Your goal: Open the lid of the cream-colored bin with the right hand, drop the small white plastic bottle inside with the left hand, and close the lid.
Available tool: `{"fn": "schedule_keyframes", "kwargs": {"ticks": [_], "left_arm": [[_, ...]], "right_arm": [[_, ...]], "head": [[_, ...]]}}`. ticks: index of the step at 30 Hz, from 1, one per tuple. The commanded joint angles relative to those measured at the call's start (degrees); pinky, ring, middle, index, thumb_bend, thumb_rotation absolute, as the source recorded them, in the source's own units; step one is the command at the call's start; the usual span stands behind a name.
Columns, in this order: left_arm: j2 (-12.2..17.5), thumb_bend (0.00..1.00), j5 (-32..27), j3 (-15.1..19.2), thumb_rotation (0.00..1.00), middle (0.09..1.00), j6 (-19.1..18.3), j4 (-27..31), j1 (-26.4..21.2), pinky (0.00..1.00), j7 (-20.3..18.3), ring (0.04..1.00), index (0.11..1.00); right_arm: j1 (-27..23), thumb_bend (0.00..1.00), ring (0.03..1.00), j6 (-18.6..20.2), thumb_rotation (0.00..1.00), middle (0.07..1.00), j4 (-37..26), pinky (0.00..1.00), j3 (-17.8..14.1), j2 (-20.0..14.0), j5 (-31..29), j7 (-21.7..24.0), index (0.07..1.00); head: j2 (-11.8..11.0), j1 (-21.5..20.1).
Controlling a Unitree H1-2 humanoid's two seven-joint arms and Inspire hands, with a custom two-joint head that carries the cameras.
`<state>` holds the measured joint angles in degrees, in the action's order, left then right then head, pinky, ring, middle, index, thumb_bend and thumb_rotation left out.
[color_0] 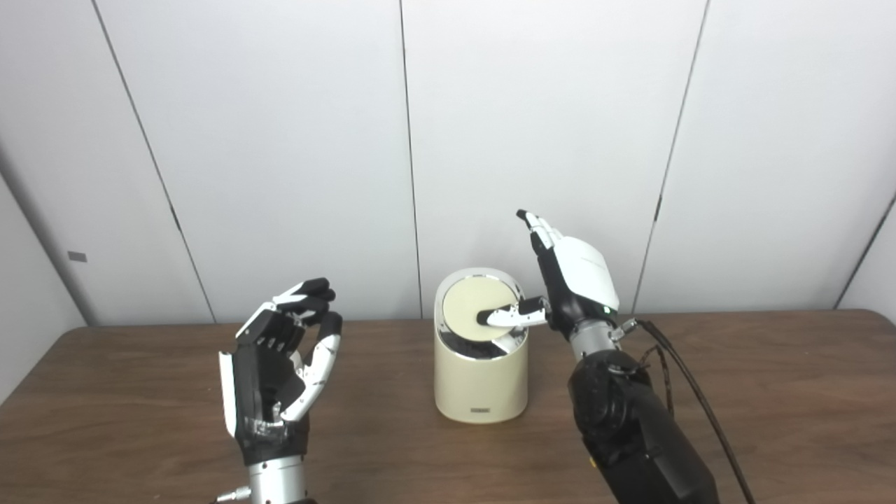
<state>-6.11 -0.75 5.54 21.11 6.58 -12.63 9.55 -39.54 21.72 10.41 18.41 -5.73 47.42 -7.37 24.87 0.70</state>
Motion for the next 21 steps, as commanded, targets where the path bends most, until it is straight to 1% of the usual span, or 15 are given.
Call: {"fn": "schedule_keyframes", "kwargs": {"ticks": [1, 5, 7, 9, 12, 13, 14, 15, 18, 21], "left_arm": [[-0.4, 0.48, -0.3, -0.3, 0.07, 0.676, 0.5, 2.4, -2.0, 0.55, 0.0, 0.661, 0.498], [-0.4, 0.48, 0.3, -0.3, 0.07, 0.674, 0.8, 2.5, -2.0, 0.55, 0.0, 0.658, 0.498], [-0.4, 0.48, 0.6, -0.2, 0.07, 0.674, 0.8, 2.6, -2.1, 0.55, 0.1, 0.66, 0.498], [-0.3, 0.48, 0.6, -0.1, 0.07, 0.673, 1.0, 2.5, -2.1, 0.55, 0.1, 0.661, 0.498], [-0.1, 0.48, -0.1, -0.1, 0.08, 0.67, 1.3, 2.1, -2.2, 0.56, -0.1, 0.659, 0.498], [-0.1, 0.48, -0.2, 0.0, 0.08, 0.67, 1.3, 2.1, -2.2, 0.56, -0.2, 0.659, 0.498], [0.0, 0.48, -0.4, 0.0, 0.08, 0.67, 1.2, 2.1, -2.2, 0.56, -0.2, 0.659, 0.498], [0.0, 0.48, -0.5, 0.0, 0.08, 0.67, 1.2, 2.1, -2.2, 0.56, -0.2, 0.658, 0.498], [0.0, 0.48, -0.8, 0.0, 0.08, 0.672, 1.0, 1.9, -2.2, 0.55, -0.3, 0.66, 0.498], [0.0, 0.48, -1.1, -0.1, 0.08, 0.674, 1.1, 1.9, -2.1, 0.55, -0.4, 0.659, 0.498]], "right_arm": [[-0.8, 1.0, 0.933, 2.1, 0.09, 0.957, 1.4, 0.79, 1.7, -1.5, 4.2, 0.6, 0.948], [-0.9, 1.0, 0.937, 2.2, 0.02, 0.963, 2.3, 0.81, 4.0, -2.2, 7.6, 0.0, 0.963], [-0.8, 1.0, 0.939, 2.5, 0.02, 0.964, 2.2, 0.84, 4.5, -2.3, 8.8, 0.0, 0.969], [-0.4, 0.98, 0.937, 2.4, 0.1, 0.96, 1.2, 0.83, 3.5, -1.7, 7.5, 0.2, 0.966], [0.6, 0.89, 0.95, 0.9, 0.36, 0.968, -0.9, 0.83, 0.1, -0.2, 2.0, 0.5, 0.967], [0.8, 0.87, 0.95, 0.5, 0.41, 0.967, -1.4, 0.83, -0.9, 0.2, 0.4, 0.8, 0.966], [1.0, 0.84, 0.945, 0.3, 0.5, 0.962, -1.9, 0.84, -1.7, 0.5, -1.0, 1.3, 0.966], [1.1, 0.82, 0.941, 0.1, 0.55, 0.96, -2.3, 0.84, -2.7, 0.8, -2.7, 1.8, 0.967], [1.2, 0.78, 0.909, 0.3, 0.68, 0.957, -3.8, 0.77, -6.0, 1.7, -9.1, 4.7, 0.961], [1.2, 0.79, 0.854, 0.4, 0.77, 0.918, -5.0, 0.7, -7.8, 1.9, -13.6, 7.2, 0.922]], "head": [[0.1, 0.2], [0.1, 0.0], [0.1, 0.0], [0.1, 0.2], [0.0, 0.1], [0.0, 0.0], [-0.1, -0.1], [-0.1, -0.2], [-0.2, -0.3], [-0.3, -0.3]]}}
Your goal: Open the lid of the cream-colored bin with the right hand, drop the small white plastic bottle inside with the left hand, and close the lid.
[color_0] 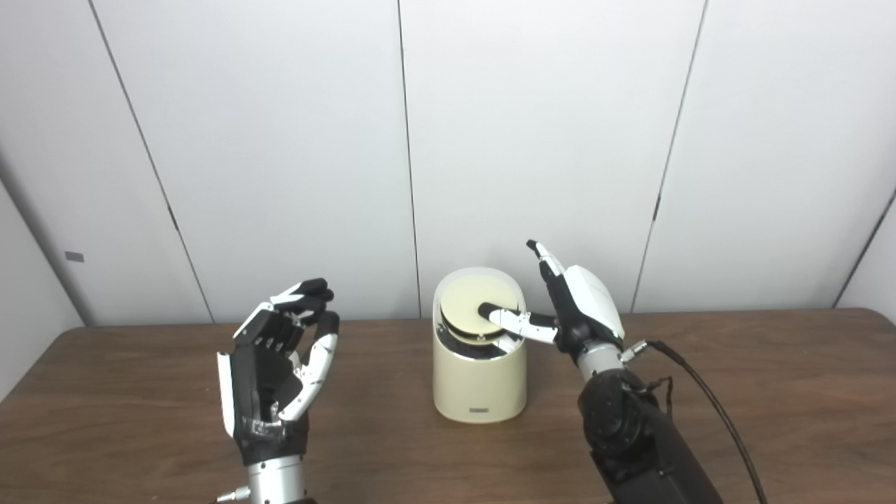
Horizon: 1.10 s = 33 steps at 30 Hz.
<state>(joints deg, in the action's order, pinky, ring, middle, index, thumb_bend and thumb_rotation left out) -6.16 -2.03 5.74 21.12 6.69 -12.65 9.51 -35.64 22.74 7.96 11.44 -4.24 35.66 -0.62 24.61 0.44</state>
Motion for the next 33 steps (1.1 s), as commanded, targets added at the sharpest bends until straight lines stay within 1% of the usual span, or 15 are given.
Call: {"fn": "schedule_keyframes", "kwargs": {"ticks": [1, 4, 6, 8, 10, 15, 20, 22, 25, 26, 27, 29, 31, 32, 33], "left_arm": [[0.2, 0.48, 0.3, -0.3, 0.08, 0.674, 1.2, 1.7, -2.1, 0.55, -0.3, 0.659, 0.498], [0.3, 0.48, 0.6, -0.3, 0.07, 0.675, 1.6, 1.5, -2.2, 0.55, -0.3, 0.659, 0.498], [0.3, 0.48, 0.7, -0.2, 0.07, 0.673, 1.8, 1.3, -2.2, 0.55, -0.3, 0.658, 0.497], [0.3, 0.48, 0.5, -0.2, 0.07, 0.672, 1.7, 1.4, -2.1, 0.55, -0.3, 0.658, 0.497], [0.4, 0.48, 0.5, -0.2, 0.07, 0.674, 1.6, 1.4, -2.1, 0.55, -0.3, 0.661, 0.497], [0.7, 0.48, 0.3, -0.2, 0.07, 0.679, 1.8, 1.2, -2.1, 0.56, -0.6, 0.665, 0.498], [1.1, 0.48, 0.3, 0.0, 0.07, 0.678, 2.1, 1.1, -2.0, 0.56, -0.6, 0.665, 0.498], [1.2, 0.48, 0.0, 0.1, 0.07, 0.676, 2.0, 1.2, -2.0, 0.56, -0.6, 0.663, 0.498], [1.4, 0.48, -0.4, 0.2, 0.08, 0.677, 1.5, 1.5, -1.8, 0.56, -0.7, 0.663, 0.498], [1.5, 0.48, -0.4, 0.3, 0.08, 0.678, 1.4, 1.6, -1.7, 0.56, -0.7, 0.663, 0.498], [1.6, 0.48, -0.4, 0.4, 0.08, 0.678, 1.4, 1.7, -1.7, 0.56, -0.7, 0.662, 0.498], [1.9, 0.48, -0.3, 0.6, 0.08, 0.678, 1.2, 1.8, -1.6, 0.56, -0.8, 0.663, 0.498], [2.3, 0.48, -0.2, 0.7, 0.08, 0.68, 1.1, 1.8, -1.5, 0.56, -0.9, 0.665, 0.498], [2.6, 0.48, -0.2, 0.8, 0.08, 0.681, 1.1, 1.8, -1.5, 0.57, -0.9, 0.668, 0.498], [2.8, 0.48, -0.2, 0.9, 0.08, 0.682, 1.0, 1.8, -1.4, 0.57, -0.9, 0.668, 0.498]], "right_arm": [[-2.6, 0.79, 0.852, -0.9, 0.77, 0.916, -2.9, 0.7, -1.6, 0.4, -3.7, 1.4, 0.92], [-1.8, 0.83, 0.847, -2.2, 0.86, 0.888, -4.5, 0.72, -3.0, 0.4, -8.6, 3.0, 0.887], [-0.9, 0.9, 0.854, -2.6, 0.93, 0.883, -5.9, 0.74, -3.9, 0.5, -11.5, 3.7, 0.874], [-0.1, 0.97, 0.882, -2.6, 0.99, 0.9, -7.4, 0.79, -4.6, 0.7, -14.5, 4.7, 0.891], [0.7, 1.0, 0.9, -3.8, 1.0, 0.912, -8.6, 0.82, -5.2, 1.0, -17.6, 5.5, 0.922], [2.7, 1.0, 0.912, -8.1, 1.0, 0.931, -10.4, 0.84, -5.9, 0.9, -22.4, 5.7, 0.948], [5.5, 1.0, 0.918, -12.0, 0.99, 0.934, -12.1, 0.83, -6.0, 0.7, -23.5, 4.7, 0.926], [7.4, 1.0, 0.927, -15.2, 0.96, 0.941, -12.8, 0.83, -6.0, 0.8, -24.0, 4.0, 0.925], [11.3, 0.99, 0.903, -21.3, 0.87, 0.92, -14.4, 0.8, -6.1, 2.9, -22.4, -0.1, 0.904], [12.6, 0.86, 0.889, -23.1, 0.8, 0.905, -14.9, 0.78, -6.1, 3.7, -21.4, -1.9, 0.892], [14.1, 0.77, 0.881, -25.4, 0.75, 0.896, -15.1, 0.78, -6.1, 4.6, -20.0, -4.2, 0.883], [16.6, 0.43, 0.843, -30.4, 0.6, 0.863, -14.7, 0.73, -6.5, 6.3, -17.9, -8.9, 0.849], [18.3, 0.28, 0.826, -34.5, 0.51, 0.85, -13.7, 0.71, -7.2, 7.5, -17.1, -12.0, 0.839], [18.7, 0.23, 0.812, -35.8, 0.48, 0.84, -13.2, 0.69, -7.5, 7.9, -16.7, -13.1, 0.833], [19.1, 0.21, 0.808, -37.4, 0.47, 0.837, -12.5, 0.69, -7.8, 8.2, -16.6, -14.1, 0.832]], "head": [[0.0, 0.0], [0.0, 0.0], [-0.1, 0.0], [-0.1, 0.0], [-0.2, 0.0], [-0.4, 0.1], [-0.6, 0.2], [-0.7, 0.3], [-0.6, 0.3], [-0.7, 0.2], [-0.6, 0.0], [-0.6, 0.1], [-0.6, 0.0], [-0.6, -0.2], [-0.6, -0.5]]}}
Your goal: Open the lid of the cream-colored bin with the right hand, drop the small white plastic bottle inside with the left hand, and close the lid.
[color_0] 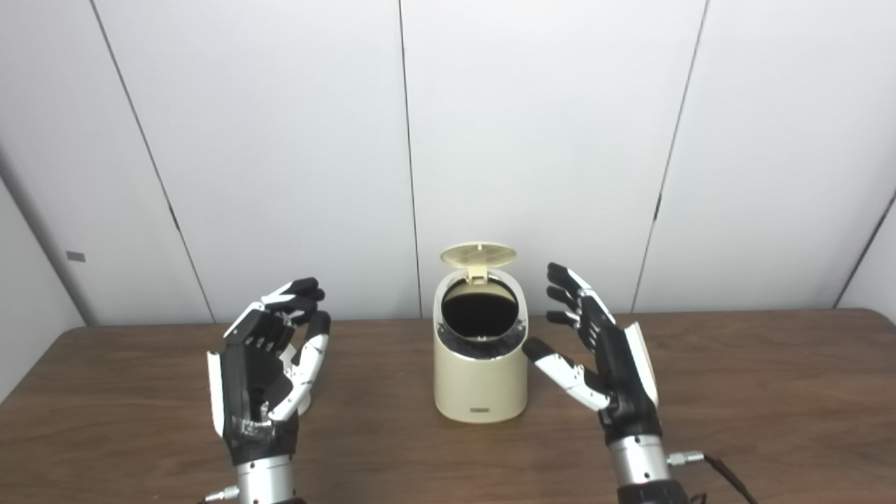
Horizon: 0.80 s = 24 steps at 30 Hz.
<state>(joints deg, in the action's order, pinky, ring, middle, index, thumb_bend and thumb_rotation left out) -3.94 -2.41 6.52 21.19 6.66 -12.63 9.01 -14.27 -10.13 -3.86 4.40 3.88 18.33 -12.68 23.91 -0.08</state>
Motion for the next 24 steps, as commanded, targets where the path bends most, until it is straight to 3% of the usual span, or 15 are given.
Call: {"fn": "schedule_keyframes", "kwargs": {"ticks": [1, 3, 11, 14, 18, 20, 24], "left_arm": [[0.8, 0.48, 0.0, 0.2, 0.08, 0.682, 1.0, 1.7, -1.5, 0.57, -0.5, 0.669, 0.498], [1.4, 0.48, -0.2, 0.5, 0.07, 0.685, 1.2, 1.2, -1.6, 0.57, -0.5, 0.673, 0.498], [3.8, 0.48, -0.7, 3.9, 0.08, 0.701, 2.2, 0.3, -2.5, 0.58, 0.9, 0.684, 0.498], [6.5, 0.48, 5.8, 6.3, 0.08, 0.699, 2.3, -0.7, -1.2, 0.57, 2.5, 0.681, 0.498], [9.8, 0.49, 17.6, 9.7, 0.07, 0.707, -2.0, -1.8, 1.4, 0.58, 6.9, 0.701, 0.498], [10.7, 0.64, 21.4, 10.6, 0.2, 0.741, -4.2, -2.0, 2.4, 0.61, 8.3, 0.743, 0.687], [11.9, 0.95, 25.8, 10.3, 0.38, 0.872, -10.2, -1.4, 4.4, 0.78, 8.8, 0.87, 0.866]], "right_arm": [[-2.0, 0.19, 0.806, -6.0, 0.43, 0.837, 0.1, 0.68, -1.1, 0.3, 0.7, -3.0, 0.831], [-2.0, 0.18, 0.808, -7.9, 0.39, 0.843, 1.4, 0.69, -1.8, 0.6, 0.8, -4.5, 0.837], [-3.3, 0.21, 0.807, -13.4, 0.41, 0.841, 4.8, 0.71, -3.4, 0.6, 0.6, -7.3, 0.828], [-3.6, 0.22, 0.798, -13.5, 0.44, 0.831, 5.8, 0.71, -4.2, -0.2, 2.4, -8.3, 0.819], [-4.0, 0.23, 0.795, -14.0, 0.46, 0.829, 7.3, 0.7, -4.8, -1.2, 2.8, -8.9, 0.818], [-4.3, 0.23, 0.794, -14.5, 0.46, 0.827, 8.2, 0.69, -4.9, -1.6, 3.0, -9.2, 0.816], [-4.7, 0.24, 0.794, -15.2, 0.47, 0.825, 9.1, 0.69, -4.7, -2.0, 2.2, -9.2, 0.811]], "head": [[-0.1, -0.1], [-0.4, 0.0], [-1.1, -0.5], [-1.3, 0.2], [-1.2, 1.2], [-1.3, 1.6], [-1.6, 2.5]]}}
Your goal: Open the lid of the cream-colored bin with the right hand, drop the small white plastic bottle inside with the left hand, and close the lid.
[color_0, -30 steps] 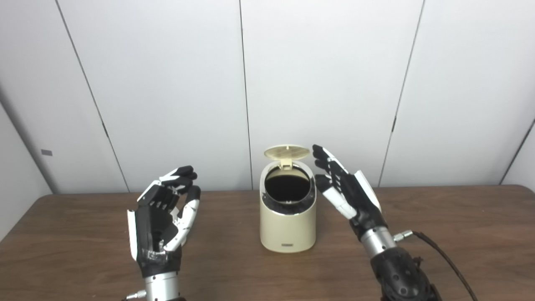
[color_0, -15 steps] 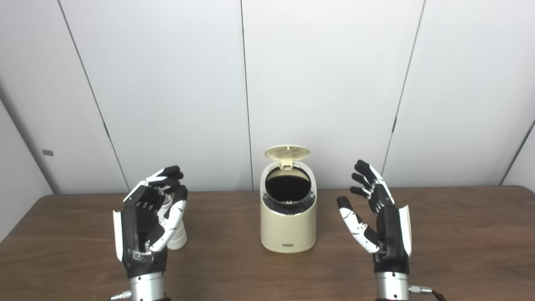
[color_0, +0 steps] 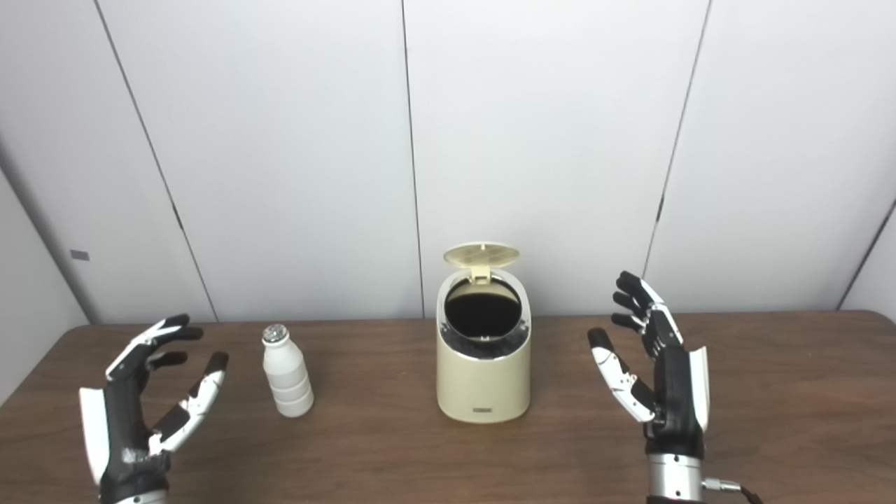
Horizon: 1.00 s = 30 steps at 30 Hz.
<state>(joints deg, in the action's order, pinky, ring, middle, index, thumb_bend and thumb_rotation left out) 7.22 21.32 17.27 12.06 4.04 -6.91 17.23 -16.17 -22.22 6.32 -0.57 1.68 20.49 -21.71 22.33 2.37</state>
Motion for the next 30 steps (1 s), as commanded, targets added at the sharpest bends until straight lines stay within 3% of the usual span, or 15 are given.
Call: {"fn": "schedule_keyframes", "kwargs": {"ticks": [1, 5, 7, 9, 11, 14, 19, 23, 25, 30], "left_arm": [[0.9, 0.97, 2.8, -0.5, 0.39, 0.903, -2.2, 1.2, -0.9, 0.79, 0.8, 0.886, 0.899], [1.4, 1.0, 4.0, -0.8, 0.43, 0.91, -7.1, 1.2, -0.3, 0.71, 0.5, 0.848, 0.977], [1.3, 1.0, 0.5, -0.7, 0.43, 0.942, -10.2, 1.8, -0.3, 0.77, -1.8, 0.891, 0.987], [1.1, 0.99, -3.8, -0.8, 0.38, 0.943, -13.0, 2.7, -0.3, 0.85, -4.4, 0.923, 0.973], [1.3, 0.96, -5.9, -1.4, 0.35, 0.933, -14.6, 3.2, -0.1, 0.84, -6.1, 0.92, 0.964], [1.9, 0.97, -7.6, -2.6, 0.31, 0.926, -17.1, 3.9, 0.3, 0.81, -8.5, 0.908, 0.951], [1.5, 0.99, -9.3, -5.2, 0.25, 0.961, -23.5, 6.4, 0.8, 0.86, -12.2, 0.95, 0.984], [0.5, 0.99, -10.0, -6.9, 0.23, 0.973, -24.0, 5.3, 0.2, 0.88, -12.2, 0.961, 0.999], [0.1, 1.0, -10.6, -7.3, 0.27, 0.981, -24.1, 4.1, -0.5, 0.92, -12.0, 0.973, 1.0], [-1.6, 1.0, -10.9, -7.2, 0.29, 0.944, -18.1, -1.1, -2.2, 0.88, -8.7, 0.939, 0.966]], "right_arm": [[-2.8, 0.24, 0.796, -3.3, 0.47, 0.825, -1.0, 0.69, 0.3, 0.2, -0.2, -0.2, 0.811], [-3.1, 0.25, 0.803, -4.2, 0.5, 0.826, 0.1, 0.7, 0.1, -0.2, -0.9, -0.3, 0.811], [-3.2, 0.26, 0.808, -4.5, 0.52, 0.83, 0.4, 0.71, 0.3, -0.6, -1.8, -0.2, 0.814], [-3.2, 0.26, 0.803, -4.7, 0.48, 0.826, 0.5, 0.71, 0.9, -1.3, -3.5, -0.3, 0.812], [-3.3, 0.26, 0.799, -4.7, 0.43, 0.823, 0.4, 0.72, 1.6, -2.0, -5.2, -0.5, 0.811], [-3.4, 0.26, 0.803, -4.7, 0.47, 0.827, 0.5, 0.73, 2.5, -3.1, -6.3, -0.8, 0.815], [-3.3, 0.28, 0.817, -4.7, 0.53, 0.839, 0.3, 0.75, 3.0, -4.7, -8.8, -0.4, 0.819], [-3.3, 0.28, 0.817, -4.7, 0.52, 0.835, 0.0, 0.74, 3.1, -6.3, -9.3, -0.7, 0.818], [-3.3, 0.27, 0.827, -4.7, 0.48, 0.84, -0.2, 0.75, 3.1, -7.1, -9.8, -0.6, 0.818], [-2.9, 0.26, 0.82, -4.7, 0.45, 0.837, -0.6, 0.73, 2.9, -8.5, -9.9, -0.4, 0.82]], "head": [[0.0, 0.0], [-0.6, 1.3], [-0.8, 1.9], [-0.8, 2.6], [-0.8, 2.9], [-1.0, 3.3], [-1.2, 5.1], [-1.2, 7.5], [-1.1, 8.3], [-2.0, 10.7]]}}
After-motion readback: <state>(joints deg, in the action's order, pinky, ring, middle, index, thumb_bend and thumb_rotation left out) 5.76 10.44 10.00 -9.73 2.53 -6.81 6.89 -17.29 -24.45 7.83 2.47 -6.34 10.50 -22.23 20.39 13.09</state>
